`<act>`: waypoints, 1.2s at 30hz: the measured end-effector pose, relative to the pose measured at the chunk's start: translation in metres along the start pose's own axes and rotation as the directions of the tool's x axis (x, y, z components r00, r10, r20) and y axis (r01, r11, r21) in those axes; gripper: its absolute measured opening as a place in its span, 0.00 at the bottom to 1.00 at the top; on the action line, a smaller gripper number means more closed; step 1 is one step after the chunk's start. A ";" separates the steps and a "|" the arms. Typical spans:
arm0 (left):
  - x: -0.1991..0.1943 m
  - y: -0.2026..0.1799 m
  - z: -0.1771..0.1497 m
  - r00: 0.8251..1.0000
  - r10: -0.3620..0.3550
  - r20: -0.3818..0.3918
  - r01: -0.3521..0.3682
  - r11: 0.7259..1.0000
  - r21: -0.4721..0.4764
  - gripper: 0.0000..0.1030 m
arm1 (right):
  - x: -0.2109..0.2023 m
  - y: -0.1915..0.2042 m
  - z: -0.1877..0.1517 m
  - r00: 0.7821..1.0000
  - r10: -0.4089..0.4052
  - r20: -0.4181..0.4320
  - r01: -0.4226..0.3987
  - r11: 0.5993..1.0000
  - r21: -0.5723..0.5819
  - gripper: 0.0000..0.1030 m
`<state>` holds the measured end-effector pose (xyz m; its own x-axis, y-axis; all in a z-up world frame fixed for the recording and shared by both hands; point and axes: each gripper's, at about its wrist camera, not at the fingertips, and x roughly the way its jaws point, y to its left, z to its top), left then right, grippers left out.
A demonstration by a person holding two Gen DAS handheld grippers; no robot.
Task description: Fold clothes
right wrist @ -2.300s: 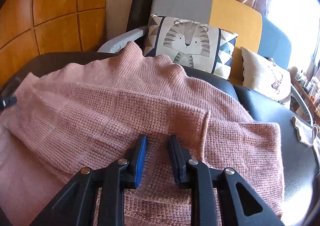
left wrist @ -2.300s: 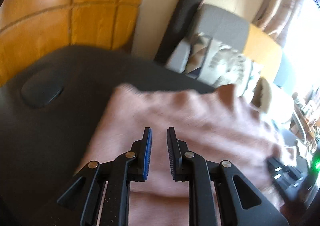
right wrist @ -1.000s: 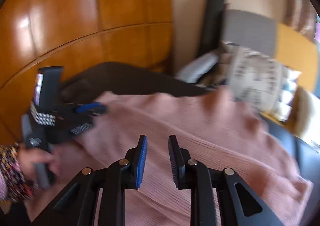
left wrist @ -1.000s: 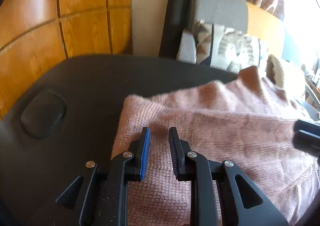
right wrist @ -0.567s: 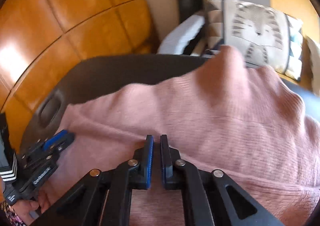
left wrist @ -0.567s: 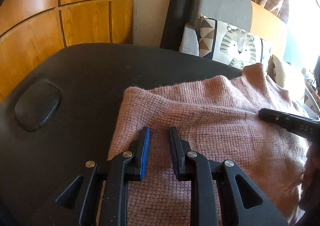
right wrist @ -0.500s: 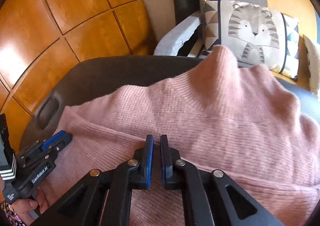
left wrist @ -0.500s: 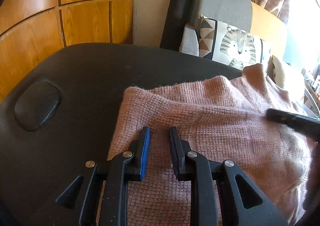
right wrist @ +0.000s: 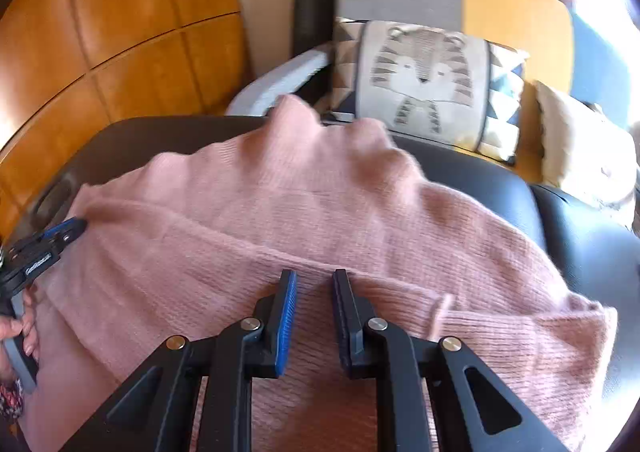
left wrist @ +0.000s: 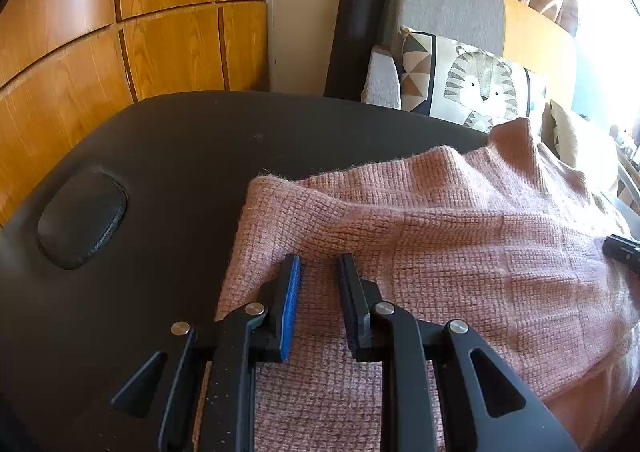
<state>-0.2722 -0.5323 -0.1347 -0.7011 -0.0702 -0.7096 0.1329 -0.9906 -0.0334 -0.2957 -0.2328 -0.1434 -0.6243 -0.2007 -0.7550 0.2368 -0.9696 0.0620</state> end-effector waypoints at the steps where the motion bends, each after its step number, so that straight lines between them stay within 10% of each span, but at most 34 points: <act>1: 0.000 0.000 0.000 1.000 0.002 0.000 -0.002 1.000 0.001 0.21 | -0.004 0.000 0.001 1.000 -0.003 -0.002 0.003 1.000 0.018 0.17; 9: 0.000 0.001 -0.001 1.000 -0.003 0.001 0.003 1.000 -0.003 0.21 | -0.010 0.041 -0.005 0.997 0.071 -0.033 -0.074 0.993 -0.087 0.18; 29: -0.001 0.000 0.000 1.000 0.004 0.001 -0.004 1.000 0.004 0.21 | -0.056 -0.041 0.002 0.998 0.021 0.064 -0.025 0.997 0.078 0.19; 36: 0.000 0.001 0.000 1.000 -0.003 0.003 0.003 1.000 -0.001 0.21 | -0.018 -0.041 0.015 1.000 0.003 -0.027 -0.002 0.999 0.040 0.17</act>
<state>-0.2719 -0.5336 -0.1344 -0.7032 -0.0674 -0.7077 0.1313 -0.9907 -0.0362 -0.3056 -0.1912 -0.1219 -0.6028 -0.1999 -0.7724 0.2082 -0.9740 0.0896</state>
